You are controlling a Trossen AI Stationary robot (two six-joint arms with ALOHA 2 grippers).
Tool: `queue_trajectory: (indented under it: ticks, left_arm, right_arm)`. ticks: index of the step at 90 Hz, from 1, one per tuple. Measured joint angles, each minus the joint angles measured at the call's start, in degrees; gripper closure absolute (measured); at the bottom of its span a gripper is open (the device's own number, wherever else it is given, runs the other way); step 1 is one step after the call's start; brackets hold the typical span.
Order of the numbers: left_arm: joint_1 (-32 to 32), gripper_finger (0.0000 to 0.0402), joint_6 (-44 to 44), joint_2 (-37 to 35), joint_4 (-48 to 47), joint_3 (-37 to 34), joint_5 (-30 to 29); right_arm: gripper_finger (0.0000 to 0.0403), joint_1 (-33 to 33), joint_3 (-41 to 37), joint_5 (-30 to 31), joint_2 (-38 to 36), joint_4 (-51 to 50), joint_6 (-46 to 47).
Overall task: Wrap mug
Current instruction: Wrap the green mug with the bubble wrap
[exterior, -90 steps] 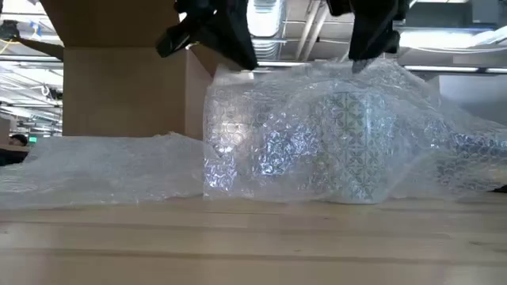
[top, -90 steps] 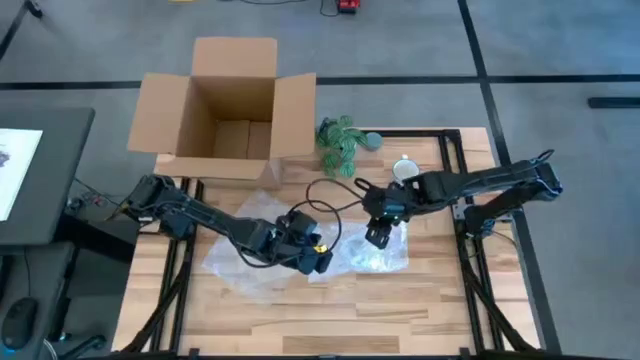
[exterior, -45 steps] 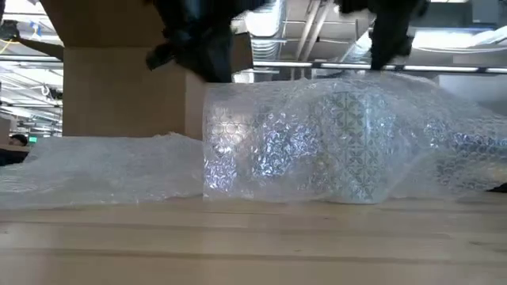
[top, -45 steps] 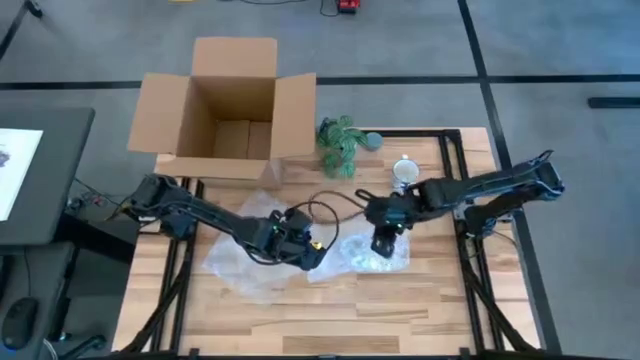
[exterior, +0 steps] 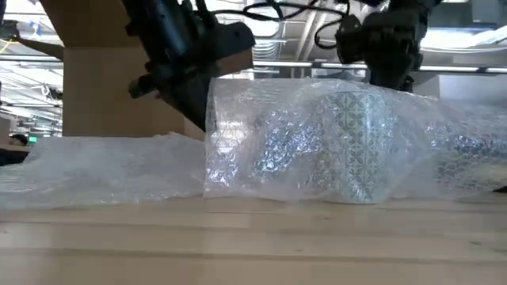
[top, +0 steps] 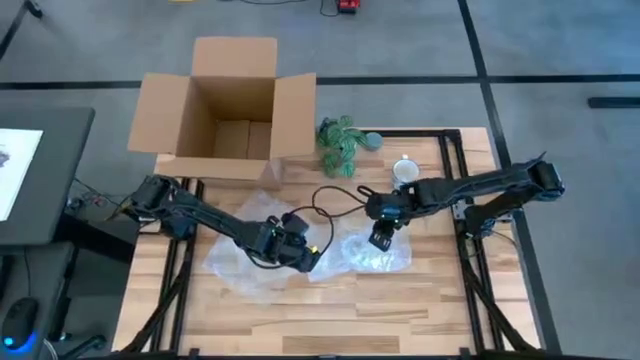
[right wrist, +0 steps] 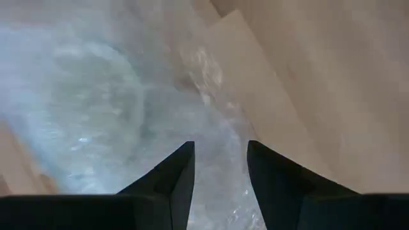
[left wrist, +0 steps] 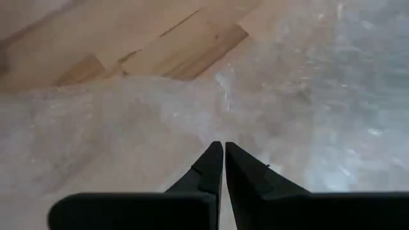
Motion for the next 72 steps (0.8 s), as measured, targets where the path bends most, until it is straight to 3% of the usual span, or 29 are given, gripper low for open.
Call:
queue_trajectory:
  ticks: [11,27,42,62,72]
  left_arm:
    - [-1.19,0.0402,-0.13,-2.74,-6.19,3.06,1.01]
    - [-2.0,0.0402,-0.32,-5.84,-1.14,3.63,11.28]
    - [-1.33,0.0402,2.07,-2.71,10.45,-0.49,11.88]
    - [-1.19,0.0402,0.62,-0.11,10.19,-2.78,12.91]
    - [-2.07,0.0402,0.85,-1.66,7.78,-2.07,13.0]
  right_arm:
    - [0.0271,0.68,5.75,-1.47,-1.0,-4.19,-0.3]
    - [0.0275,3.93,8.01,-13.58,0.07,3.04,-0.06]
    - [0.031,6.37,7.88,-13.2,7.64,8.42,-0.79]
    - [0.0389,6.71,12.17,-5.75,18.14,5.07,2.33]
    - [0.0397,6.45,14.09,-5.51,22.23,4.57,3.34]
